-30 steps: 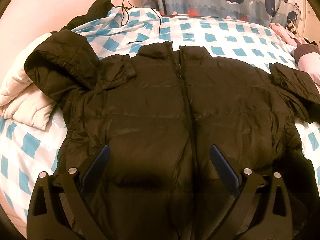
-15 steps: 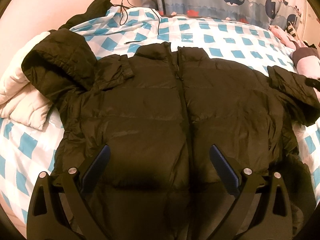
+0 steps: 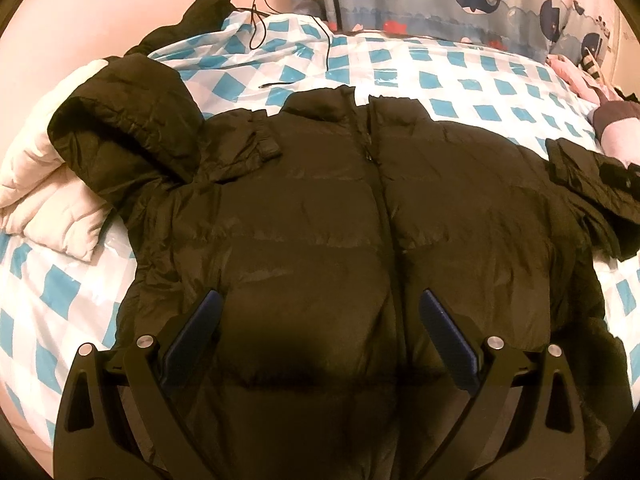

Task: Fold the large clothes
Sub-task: 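Grasp the jacket sleeve cuff with the right gripper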

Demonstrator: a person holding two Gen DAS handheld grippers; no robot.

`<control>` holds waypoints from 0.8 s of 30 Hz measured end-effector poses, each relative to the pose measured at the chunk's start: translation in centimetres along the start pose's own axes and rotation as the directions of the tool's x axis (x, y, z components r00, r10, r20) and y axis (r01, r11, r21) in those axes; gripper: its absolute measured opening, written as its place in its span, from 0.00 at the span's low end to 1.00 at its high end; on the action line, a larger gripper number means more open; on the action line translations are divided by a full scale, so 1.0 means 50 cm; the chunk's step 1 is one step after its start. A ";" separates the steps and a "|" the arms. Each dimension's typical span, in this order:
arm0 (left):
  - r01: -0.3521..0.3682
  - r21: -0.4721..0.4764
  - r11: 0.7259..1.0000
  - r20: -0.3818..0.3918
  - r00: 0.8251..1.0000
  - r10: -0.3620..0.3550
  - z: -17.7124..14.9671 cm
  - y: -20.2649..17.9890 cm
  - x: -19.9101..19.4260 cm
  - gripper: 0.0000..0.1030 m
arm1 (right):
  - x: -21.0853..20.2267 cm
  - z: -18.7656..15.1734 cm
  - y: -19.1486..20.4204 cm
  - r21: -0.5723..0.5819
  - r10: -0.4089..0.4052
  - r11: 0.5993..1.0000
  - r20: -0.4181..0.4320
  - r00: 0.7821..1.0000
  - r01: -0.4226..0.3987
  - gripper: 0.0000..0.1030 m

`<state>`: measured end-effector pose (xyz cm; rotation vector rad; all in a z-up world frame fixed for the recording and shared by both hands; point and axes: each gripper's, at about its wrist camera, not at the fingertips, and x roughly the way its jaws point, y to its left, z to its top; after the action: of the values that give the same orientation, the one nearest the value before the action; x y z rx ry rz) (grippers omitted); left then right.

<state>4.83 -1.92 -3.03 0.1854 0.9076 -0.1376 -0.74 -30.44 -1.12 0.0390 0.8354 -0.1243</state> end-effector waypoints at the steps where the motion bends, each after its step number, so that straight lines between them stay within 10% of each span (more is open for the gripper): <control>1: 0.002 -0.004 1.000 0.001 1.000 -0.002 0.002 0.001 -0.001 0.93 | -0.005 0.006 0.022 -0.034 -0.008 0.999 0.008 1.000 0.008 0.94; 13: -0.015 0.004 1.000 0.010 1.000 0.015 0.006 0.005 -0.001 0.93 | 0.064 0.040 -0.046 -0.146 -0.298 0.944 0.013 0.954 0.297 0.94; 24: -0.020 0.025 0.999 -0.005 1.000 0.021 0.003 -0.012 0.015 0.93 | 0.246 0.023 -0.189 -0.153 -0.363 0.929 -0.197 0.911 0.338 0.94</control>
<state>5.28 -2.57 -3.58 0.2187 0.9090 -0.1298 7.09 -41.06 -9.36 -0.2125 1.0674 -0.4175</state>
